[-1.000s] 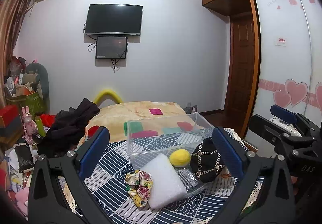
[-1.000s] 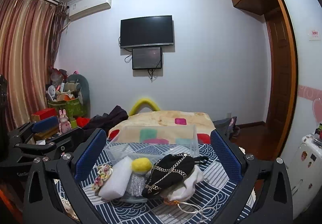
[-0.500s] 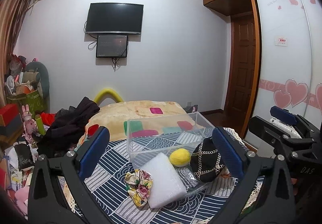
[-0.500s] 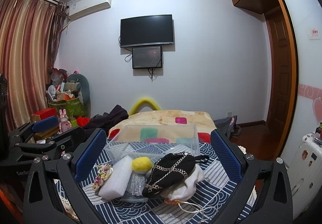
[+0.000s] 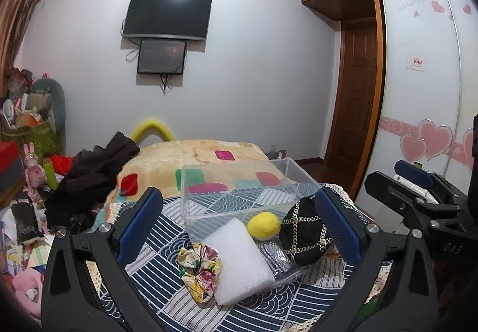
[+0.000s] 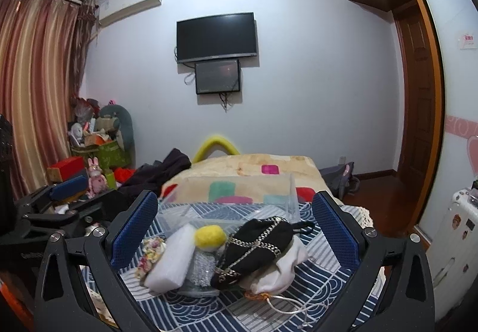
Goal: Organize soft objects
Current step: 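Grasp the floral scrunchie with the left tool while the right tool grasps the black chain bag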
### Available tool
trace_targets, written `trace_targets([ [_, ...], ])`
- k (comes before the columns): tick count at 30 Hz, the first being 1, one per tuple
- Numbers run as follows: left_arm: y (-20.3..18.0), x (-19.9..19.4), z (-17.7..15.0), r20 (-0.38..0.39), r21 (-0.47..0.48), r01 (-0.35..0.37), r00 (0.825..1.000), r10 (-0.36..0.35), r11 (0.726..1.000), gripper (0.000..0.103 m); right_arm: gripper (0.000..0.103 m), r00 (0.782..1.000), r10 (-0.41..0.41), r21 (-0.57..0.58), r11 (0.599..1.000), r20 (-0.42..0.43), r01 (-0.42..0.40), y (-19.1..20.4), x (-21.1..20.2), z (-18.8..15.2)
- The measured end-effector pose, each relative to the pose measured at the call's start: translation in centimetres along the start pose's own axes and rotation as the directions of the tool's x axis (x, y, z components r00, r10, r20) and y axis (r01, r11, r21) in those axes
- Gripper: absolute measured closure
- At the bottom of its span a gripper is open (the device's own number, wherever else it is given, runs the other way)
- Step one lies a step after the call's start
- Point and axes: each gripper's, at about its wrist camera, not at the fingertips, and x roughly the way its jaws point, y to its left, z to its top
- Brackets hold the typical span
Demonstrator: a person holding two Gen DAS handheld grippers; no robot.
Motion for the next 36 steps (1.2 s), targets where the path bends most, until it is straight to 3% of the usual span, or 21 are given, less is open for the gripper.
trace_targets([
  [3,0.8,0.6,-0.4,-0.012,-0.010,0.000,1.000,0.000,1.000,0.001,0.001,1.000,-0.009,0.001,1.000,-0.013,0.009,-0.3,0.5,-0.4],
  [5,1.2,0.9,-0.8,-0.015,0.001,-0.023,1.000,0.023,1.000,0.011,0.007,1.000,-0.019,0.003,1.000,-0.025,0.019,-0.6,1.0,-0.6],
  [8,2.1,1.8,-1.5,-0.051,0.011,-0.050,0.997,0.051,0.999,0.017,0.029,0.998,-0.017,0.000,1.000,-0.060,0.017,-1.1,1.7,-1.0],
  [10,3.0,2.4,-2.2,-0.074,0.001,-0.069,0.995,0.069,0.998,0.027,0.048,0.996,-0.023,0.004,1.000,-0.089,0.024,-1.4,2.3,-1.3],
  [14,5.0,4.2,-4.0,-0.154,-0.037,-0.085,0.985,0.078,0.996,0.042,0.056,0.991,-0.015,0.009,1.000,-0.130,0.016,-1.8,3.1,-2.0],
  [20,6.4,7.0,-5.9,-0.235,-0.062,-0.078,0.970,0.061,0.995,0.045,0.054,0.982,-0.054,-0.007,0.999,-0.179,0.054,-2.1,4.3,-2.8],
  [22,6.6,8.0,-6.4,-0.255,-0.067,-0.098,0.964,0.078,0.993,0.045,0.041,0.978,-0.061,-0.009,0.998,-0.200,0.060,-2.2,4.8,-3.1],
  [24,7.0,8.8,-6.9,-0.271,-0.075,-0.110,0.959,0.086,0.991,0.045,0.036,0.975,-0.062,-0.012,0.998,-0.214,0.060,-2.1,5.1,-3.5],
  [30,8.2,11.0,-8.8,-0.352,-0.140,-0.103,0.935,0.048,0.985,0.045,0.031,0.970,-0.075,-0.055,0.996,-0.233,0.064,-1.8,6.0,-4.2],
  [33,7.8,11.5,-9.5,-0.363,-0.134,-0.097,0.931,0.042,0.986,0.057,0.030,0.968,-0.095,-0.081,0.994,-0.233,0.078,-1.7,6.3,-4.4],
  [36,6.7,11.2,-9.5,-0.357,-0.095,-0.069,0.933,0.031,0.993,0.077,0.045,0.966,-0.121,-0.107,0.989,-0.229,0.099,-1.5,6.6,-4.7],
])
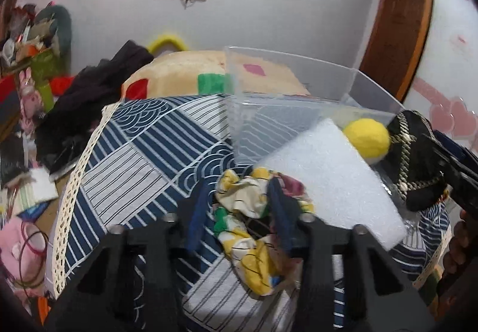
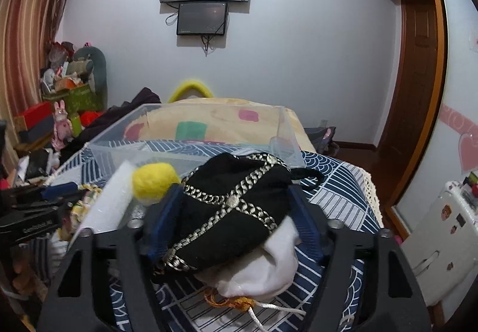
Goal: Organize soft objects
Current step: 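Grasp the floral scrunchie with the left tool while the right tool grasps the black chain bag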
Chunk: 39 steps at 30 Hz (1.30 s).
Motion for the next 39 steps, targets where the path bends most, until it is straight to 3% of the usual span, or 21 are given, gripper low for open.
trace_targets([
  [2,-0.4,0.0,-0.2,-0.005,0.019,0.001,1.000,-0.001,1.000,0.090,0.056,1.000,-0.003,-0.009,1.000,0.002,0.003,-0.1,-0.2,0.0],
  [3,-0.5,0.1,-0.2,-0.009,0.024,0.004,1.000,-0.004,1.000,0.098,0.067,1.000,-0.014,-0.012,1.000,0.008,0.014,-0.3,-0.4,0.0],
  [6,-0.7,-0.2,-0.3,-0.018,0.028,0.034,0.999,-0.033,0.999,0.101,0.078,1.000,0.006,-0.001,1.000,0.022,-0.006,-0.7,-0.9,0.6],
  [9,-1.0,-1.3,-0.1,0.007,0.038,0.019,1.000,-0.019,0.999,0.101,0.085,0.999,0.030,0.004,1.000,0.042,-0.030,-0.7,-1.5,0.9],
  [17,-1.5,-4.3,0.9,0.061,0.042,0.027,0.998,-0.030,0.999,0.101,0.087,0.993,0.054,0.029,0.998,0.103,-0.057,-0.5,-3.1,1.9],
  [20,-1.4,-3.7,0.8,0.005,0.033,0.048,0.999,-0.048,0.998,0.092,0.087,0.992,0.056,0.047,0.997,0.112,-0.062,-0.9,-3.3,1.9],
  [22,-1.5,-3.3,0.6,-0.017,0.029,0.062,0.998,-0.061,0.998,0.067,0.087,0.992,0.057,0.054,0.997,0.114,-0.063,-0.9,-3.3,1.9],
  [23,-1.7,-3.2,0.4,-0.022,0.028,0.067,0.998,-0.067,0.997,0.063,0.087,0.992,0.055,0.056,0.997,0.115,-0.062,-0.9,-3.3,1.9],
  [29,-2.3,-2.3,-0.3,-0.048,0.034,0.088,0.995,-0.086,0.996,0.061,0.087,0.991,0.061,0.057,0.996,0.116,-0.068,-0.9,-3.4,1.7],
  [30,-2.1,-2.2,-0.3,-0.048,0.021,0.103,0.994,-0.102,0.994,0.065,0.087,0.991,0.063,0.058,0.996,0.116,-0.070,-0.8,-3.4,1.8],
  [33,-1.6,-1.5,-0.3,-0.073,0.003,0.104,0.992,-0.103,0.995,0.095,0.087,0.991,0.070,0.061,0.995,0.116,-0.078,-0.7,-3.6,1.8],
  [36,-0.8,-0.9,-0.5,-0.092,-0.029,0.098,0.991,-0.100,0.995,0.097,0.086,0.990,0.072,0.063,0.995,0.119,-0.080,-1.0,-3.7,1.9],
  [39,-0.5,-1.7,0.0,-0.059,-0.026,0.081,0.995,-0.083,0.996,0.097,0.086,0.990,0.068,0.059,0.995,0.126,-0.076,-1.2,-3.8,2.2],
])
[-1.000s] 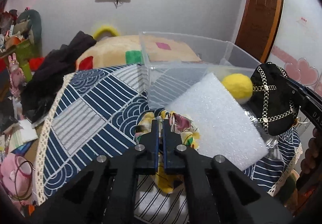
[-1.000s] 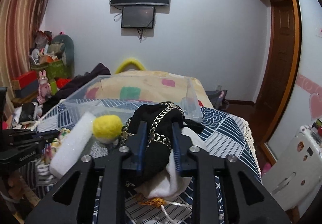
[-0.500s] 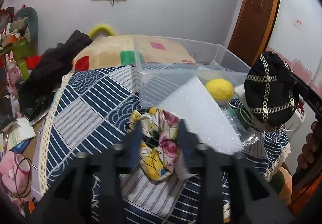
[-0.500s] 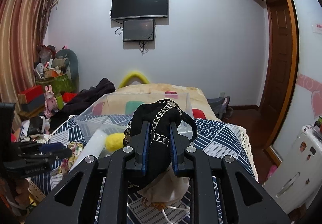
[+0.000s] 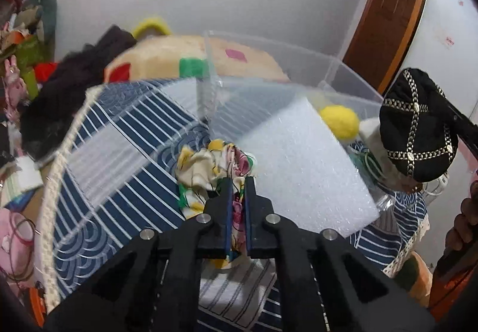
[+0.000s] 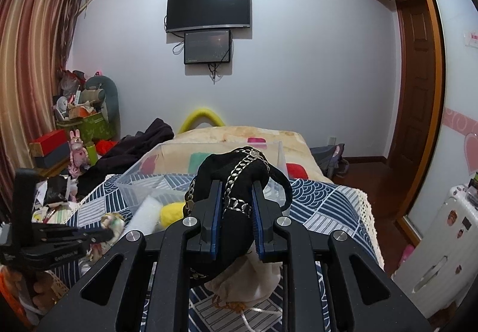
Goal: Organize soft objects
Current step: 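Lift the scrunchie into the clear box with the left tool while the right drops the black bag in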
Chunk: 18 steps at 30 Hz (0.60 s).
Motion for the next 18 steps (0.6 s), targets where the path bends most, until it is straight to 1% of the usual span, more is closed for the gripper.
trace_targets([
  [3,-0.5,-2.0,0.9,0.064,0.026,-0.025,0.998,0.023,0.999,0.097,0.086,1.000,-0.005,-0.008,1.000,0.015,0.005,0.0,-0.2,0.7],
  [9,-1.4,-4.8,3.4,0.138,0.036,-0.012,0.990,0.007,0.999,0.097,0.086,0.998,-0.016,0.000,1.000,0.053,0.016,-0.1,-0.1,2.2],
  [13,-2.0,-5.9,5.3,0.192,0.048,-0.009,0.981,0.000,0.999,0.097,0.086,0.998,-0.012,0.002,1.000,0.066,0.012,0.0,0.5,2.9],
  [16,-2.6,-6.0,6.7,0.223,0.075,-0.006,0.975,-0.011,0.997,0.097,0.086,0.996,-0.012,0.011,1.000,0.086,0.011,-0.1,0.9,3.6],
  [18,-3.1,-5.6,7.9,0.242,0.101,-0.023,0.970,-0.002,0.995,0.097,0.086,0.995,-0.017,0.017,1.000,0.098,0.015,-0.2,1.4,4.1],
])
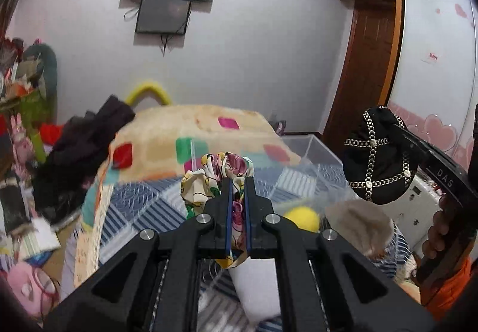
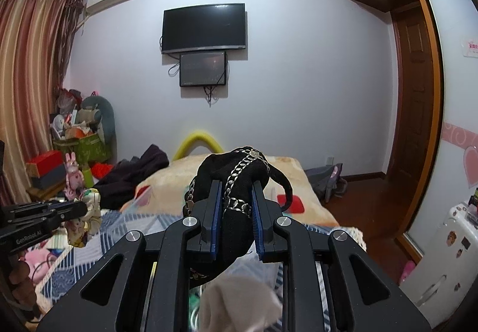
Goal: Organize soft objects
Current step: 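Lift the scrunchie into the clear box with the left tool while the right drops the black bag in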
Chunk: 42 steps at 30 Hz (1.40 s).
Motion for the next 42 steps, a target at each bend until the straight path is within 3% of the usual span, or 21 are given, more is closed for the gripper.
trace_targets([
  [5,-0.7,2.4,1.3,0.009,0.042,0.006,1.000,-0.006,0.999,0.097,0.086,1.000,-0.018,0.003,1.000,0.006,0.018,0.0,2.2,0.5],
  [9,-1.0,5.4,1.5,-0.046,0.051,0.023,0.999,-0.021,0.998,0.097,0.086,0.999,-0.018,-0.006,1.000,-0.027,0.018,0.2,4.1,-0.1],
  [14,-0.6,8.8,1.3,-0.132,0.021,0.065,0.989,-0.062,0.998,0.097,0.086,0.990,-0.001,-0.069,0.998,-0.143,-0.009,0.7,6.6,-1.6],
  [23,-1.0,11.7,0.2,-0.220,0.020,0.063,0.974,-0.057,0.998,0.097,0.082,0.961,-0.002,-0.115,0.993,-0.278,-0.032,0.1,7.8,-2.5],
  [25,-1.2,11.7,0.0,-0.224,0.023,0.059,0.973,-0.053,0.998,0.096,0.075,0.955,-0.011,-0.132,0.991,-0.297,-0.030,0.2,7.7,-2.6],
  [28,-1.2,11.1,0.0,-0.222,0.022,0.065,0.973,-0.059,0.998,0.093,0.058,0.957,0.002,-0.130,0.991,-0.291,-0.041,0.0,7.2,-2.3],
  [30,-1.2,10.8,0.1,-0.219,0.018,0.067,0.974,-0.061,0.998,0.091,0.054,0.963,0.016,-0.126,0.991,-0.271,-0.052,0.0,6.5,-1.9],
  [35,-1.3,9.4,0.5,-0.195,0.019,0.051,0.980,-0.047,0.998,0.084,0.053,0.975,0.031,-0.137,0.989,-0.219,-0.062,0.4,4.8,-0.9],
  [42,-2.0,6.0,1.2,-0.117,0.045,0.023,0.993,-0.017,0.999,0.056,0.045,0.988,0.059,-0.099,0.992,-0.143,-0.074,0.1,2.1,0.0],
])
